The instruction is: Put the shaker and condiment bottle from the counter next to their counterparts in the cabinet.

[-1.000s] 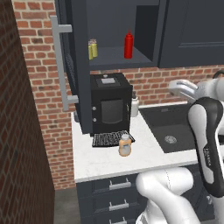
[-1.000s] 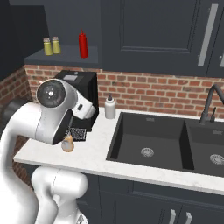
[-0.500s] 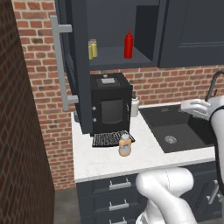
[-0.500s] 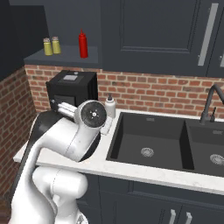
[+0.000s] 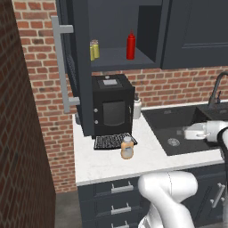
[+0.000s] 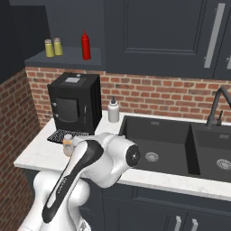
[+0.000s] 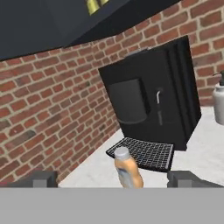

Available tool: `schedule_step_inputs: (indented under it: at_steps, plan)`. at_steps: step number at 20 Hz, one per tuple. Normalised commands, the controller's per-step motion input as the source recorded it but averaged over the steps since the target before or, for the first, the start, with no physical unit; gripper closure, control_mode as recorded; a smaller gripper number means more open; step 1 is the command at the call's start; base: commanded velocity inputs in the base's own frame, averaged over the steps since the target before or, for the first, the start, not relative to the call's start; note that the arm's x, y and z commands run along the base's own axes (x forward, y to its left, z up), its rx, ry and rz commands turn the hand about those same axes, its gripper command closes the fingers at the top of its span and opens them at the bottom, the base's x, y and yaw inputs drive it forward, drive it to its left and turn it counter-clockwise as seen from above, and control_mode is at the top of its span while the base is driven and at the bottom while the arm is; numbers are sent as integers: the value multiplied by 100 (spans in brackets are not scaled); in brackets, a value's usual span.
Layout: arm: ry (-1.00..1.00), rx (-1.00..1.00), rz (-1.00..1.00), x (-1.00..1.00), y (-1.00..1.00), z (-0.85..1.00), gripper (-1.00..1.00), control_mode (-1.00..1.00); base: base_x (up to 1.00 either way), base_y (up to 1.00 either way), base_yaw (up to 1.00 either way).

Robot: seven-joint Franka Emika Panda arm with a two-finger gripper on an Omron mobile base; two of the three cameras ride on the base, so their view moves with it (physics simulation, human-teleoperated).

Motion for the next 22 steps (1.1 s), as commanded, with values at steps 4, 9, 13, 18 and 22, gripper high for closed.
schedule_step_inputs:
  at_steps: [4,9,13,18,22]
  plan:
    - [3,-12,28,32,26,-31,-100,-100,0,0,0]
    - [0,-8,29,43,1,-11,-100,-100,0,0,0]
    - [0,-7,20,22,0,-2,-100,-100,0,0,0]
    - [6,-6,6,8,25,-13,-100,-100,0,0,0]
    - [0,-10,12,3,13,-19,-100,-100,0,0,0]
